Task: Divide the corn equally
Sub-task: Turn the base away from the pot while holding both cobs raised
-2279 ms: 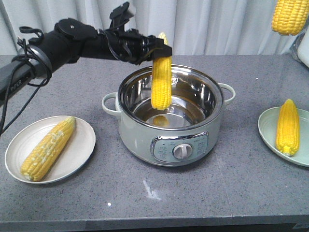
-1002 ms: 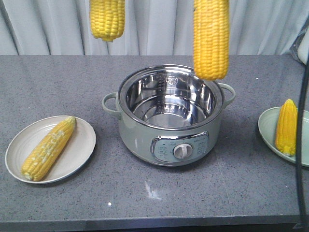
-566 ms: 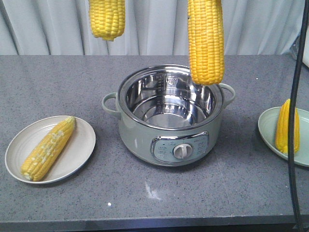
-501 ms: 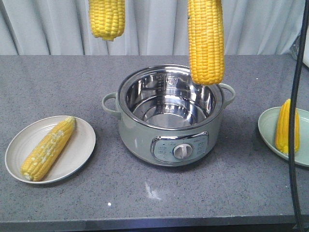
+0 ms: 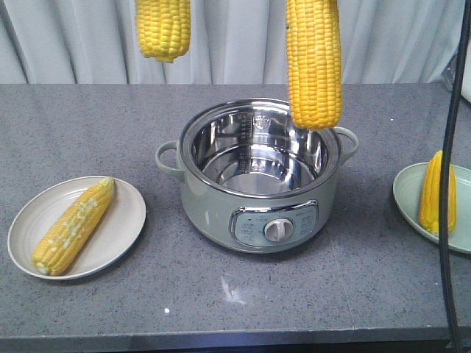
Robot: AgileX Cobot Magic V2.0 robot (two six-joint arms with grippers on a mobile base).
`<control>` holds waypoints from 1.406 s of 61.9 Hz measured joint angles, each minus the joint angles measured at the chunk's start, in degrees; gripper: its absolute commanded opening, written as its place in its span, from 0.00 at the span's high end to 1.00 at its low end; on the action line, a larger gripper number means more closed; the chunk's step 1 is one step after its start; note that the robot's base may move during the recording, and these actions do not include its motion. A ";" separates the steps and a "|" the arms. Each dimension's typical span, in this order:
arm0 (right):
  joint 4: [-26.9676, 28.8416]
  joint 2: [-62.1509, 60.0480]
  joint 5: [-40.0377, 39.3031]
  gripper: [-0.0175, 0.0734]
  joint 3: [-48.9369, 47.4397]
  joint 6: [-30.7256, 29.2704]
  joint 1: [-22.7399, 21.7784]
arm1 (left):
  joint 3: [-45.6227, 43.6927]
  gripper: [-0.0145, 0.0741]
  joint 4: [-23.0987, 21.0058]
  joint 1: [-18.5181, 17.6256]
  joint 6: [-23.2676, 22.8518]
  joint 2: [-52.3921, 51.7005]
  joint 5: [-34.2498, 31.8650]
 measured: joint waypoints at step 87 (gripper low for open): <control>0.00 0.00 0.00 0.81 0.00 0.00 0.00 | 0.00 0.85 0.05 0.00 -0.04 0.00 0.00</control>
